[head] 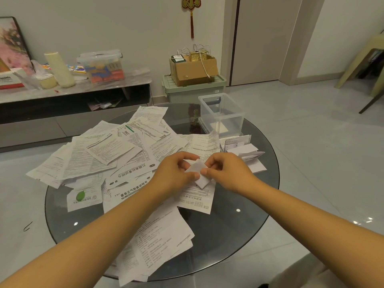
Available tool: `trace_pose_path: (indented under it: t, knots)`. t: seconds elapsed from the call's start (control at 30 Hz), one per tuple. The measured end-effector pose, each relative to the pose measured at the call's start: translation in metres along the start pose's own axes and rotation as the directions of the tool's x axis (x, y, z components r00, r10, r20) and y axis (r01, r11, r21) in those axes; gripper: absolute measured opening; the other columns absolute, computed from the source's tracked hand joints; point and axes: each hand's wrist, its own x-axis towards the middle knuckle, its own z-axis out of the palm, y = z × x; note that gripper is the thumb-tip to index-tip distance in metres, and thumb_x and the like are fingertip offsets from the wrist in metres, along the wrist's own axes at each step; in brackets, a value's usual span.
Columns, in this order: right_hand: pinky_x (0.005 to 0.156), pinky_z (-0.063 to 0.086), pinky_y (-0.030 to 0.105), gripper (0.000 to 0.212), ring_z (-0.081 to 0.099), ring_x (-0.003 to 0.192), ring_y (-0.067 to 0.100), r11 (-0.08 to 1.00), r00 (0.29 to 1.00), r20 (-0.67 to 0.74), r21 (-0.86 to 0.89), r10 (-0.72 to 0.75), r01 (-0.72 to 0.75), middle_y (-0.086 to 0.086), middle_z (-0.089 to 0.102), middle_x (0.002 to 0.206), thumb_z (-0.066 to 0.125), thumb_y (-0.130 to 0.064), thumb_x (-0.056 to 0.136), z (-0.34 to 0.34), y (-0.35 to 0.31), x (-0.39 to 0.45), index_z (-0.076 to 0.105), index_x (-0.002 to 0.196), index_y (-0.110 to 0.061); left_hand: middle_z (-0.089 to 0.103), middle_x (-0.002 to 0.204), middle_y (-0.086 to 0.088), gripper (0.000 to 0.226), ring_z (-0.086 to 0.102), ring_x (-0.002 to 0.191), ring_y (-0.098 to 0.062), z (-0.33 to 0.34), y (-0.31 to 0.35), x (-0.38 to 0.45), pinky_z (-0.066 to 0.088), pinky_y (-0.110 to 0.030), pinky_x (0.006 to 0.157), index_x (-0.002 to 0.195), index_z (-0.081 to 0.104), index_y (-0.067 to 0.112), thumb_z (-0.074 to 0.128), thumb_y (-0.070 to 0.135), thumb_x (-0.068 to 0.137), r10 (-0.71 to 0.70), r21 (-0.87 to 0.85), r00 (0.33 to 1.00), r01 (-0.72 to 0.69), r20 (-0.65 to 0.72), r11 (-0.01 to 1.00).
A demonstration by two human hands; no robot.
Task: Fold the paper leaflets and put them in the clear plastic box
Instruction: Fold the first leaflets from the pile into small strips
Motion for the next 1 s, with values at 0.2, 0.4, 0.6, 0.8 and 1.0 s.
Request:
trace_pose_path:
  t: [0.2,0.4,0.6,0.8,1.0]
  knots:
    - [0.056,0.037,0.013,0.006,0.05,0.061,0.002,1.0,0.997,-0.08,-0.02,-0.007,0.005,-0.01,0.058,0.067,0.068,-0.02,0.084,-0.021,0.009,-0.005,0.063,0.081,-0.02,0.069,0.084,0.0,0.016,0.067,0.081,-0.019,0.015,0.011,0.005,0.056,-0.04,0.083,0.084,0.066,0.027,0.073,0.014,0.08,0.031,-0.077,0.999,-0.032,-0.017,0.996]
    - [0.056,0.037,0.014,0.007,0.052,0.063,0.005,0.996,0.992,-0.125,-0.092,-0.017,0.005,-0.007,0.061,0.071,0.07,-0.022,0.083,-0.046,0.017,-0.012,0.064,0.079,-0.023,0.069,0.071,-0.001,0.01,0.064,0.059,-0.005,0.032,0.025,0.012,0.054,-0.019,0.06,0.084,0.071,0.013,0.073,0.005,0.078,0.062,-0.162,0.997,-0.069,-0.048,0.984]
    - [0.064,0.043,0.025,0.004,0.053,0.068,0.012,0.974,0.985,-0.167,-0.226,-0.035,-0.004,-0.008,0.059,0.073,0.067,-0.023,0.085,-0.079,0.028,-0.016,0.064,0.083,-0.026,0.065,0.097,0.007,0.021,0.061,0.089,-0.005,0.056,0.035,0.02,0.046,-0.012,0.075,0.101,0.068,0.023,0.072,0.017,0.081,0.236,0.005,0.972,-0.236,-0.019,0.972]
    - [0.071,0.039,0.026,0.012,0.052,0.089,0.018,0.871,0.994,-0.103,-0.49,-0.023,-0.03,-0.005,0.052,0.088,0.063,-0.026,0.087,-0.102,0.045,-0.015,0.068,0.098,-0.022,0.038,0.136,0.005,0.039,0.033,0.127,-0.011,0.072,0.037,0.03,0.023,-0.017,0.102,0.117,0.059,0.028,0.072,0.032,0.08,0.39,0.353,0.919,-0.384,0.055,0.853]
    - [0.075,0.033,0.025,0.017,0.043,0.105,0.018,0.835,0.998,-0.062,-0.551,-0.028,-0.01,-0.005,0.039,0.098,0.06,-0.026,0.09,-0.104,0.054,-0.013,0.066,0.105,-0.023,0.05,0.126,0.004,0.026,0.041,0.12,-0.015,0.084,0.035,0.048,0.025,-0.025,0.098,0.107,0.067,0.027,0.069,0.037,0.082,0.489,0.48,0.872,-0.424,-0.011,0.768]
